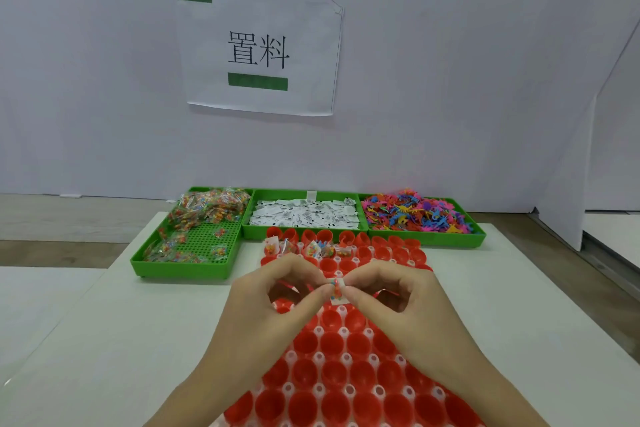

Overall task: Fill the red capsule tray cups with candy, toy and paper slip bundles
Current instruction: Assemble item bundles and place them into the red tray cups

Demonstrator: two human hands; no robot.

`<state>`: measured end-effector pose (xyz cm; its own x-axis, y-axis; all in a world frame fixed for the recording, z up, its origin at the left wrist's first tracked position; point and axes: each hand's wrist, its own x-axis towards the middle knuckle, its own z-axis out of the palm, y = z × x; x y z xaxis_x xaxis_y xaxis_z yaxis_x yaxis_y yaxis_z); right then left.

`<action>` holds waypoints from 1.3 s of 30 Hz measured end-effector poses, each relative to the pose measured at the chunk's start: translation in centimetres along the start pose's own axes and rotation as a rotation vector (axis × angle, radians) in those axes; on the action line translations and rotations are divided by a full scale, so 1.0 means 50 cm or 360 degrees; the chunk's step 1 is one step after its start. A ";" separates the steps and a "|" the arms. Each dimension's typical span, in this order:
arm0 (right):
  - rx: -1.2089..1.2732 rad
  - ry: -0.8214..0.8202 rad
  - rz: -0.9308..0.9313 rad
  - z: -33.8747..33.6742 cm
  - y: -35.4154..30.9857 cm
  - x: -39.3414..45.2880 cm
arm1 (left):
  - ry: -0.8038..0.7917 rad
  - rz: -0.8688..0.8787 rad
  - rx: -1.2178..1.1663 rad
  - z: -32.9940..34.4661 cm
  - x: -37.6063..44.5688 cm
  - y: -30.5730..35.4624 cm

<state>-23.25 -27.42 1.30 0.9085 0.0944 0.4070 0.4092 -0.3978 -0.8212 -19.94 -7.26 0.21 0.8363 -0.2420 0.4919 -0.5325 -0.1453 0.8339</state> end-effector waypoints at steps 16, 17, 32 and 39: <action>-0.1029 -0.0125 0.0070 -0.071 0.084 0.103 | 0.0026 -0.0128 -0.0137 -0.032 0.017 -0.014; -0.1139 -0.0236 0.0114 -0.077 0.101 0.120 | 0.0034 -0.0136 -0.0134 -0.034 0.018 -0.015; -0.1576 -0.0394 -0.0202 -0.065 0.171 0.167 | 0.0028 -0.0108 -0.0121 -0.043 0.022 -0.020; -0.1567 -0.0289 -0.0164 -0.069 0.160 0.205 | 0.0006 -0.0103 -0.0107 -0.039 0.022 -0.018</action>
<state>-10.96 -32.80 0.28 0.9054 0.2755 0.3229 0.3088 -0.9495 -0.0558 -18.29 -5.51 0.49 0.8692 -0.2307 0.4373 -0.4676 -0.0960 0.8787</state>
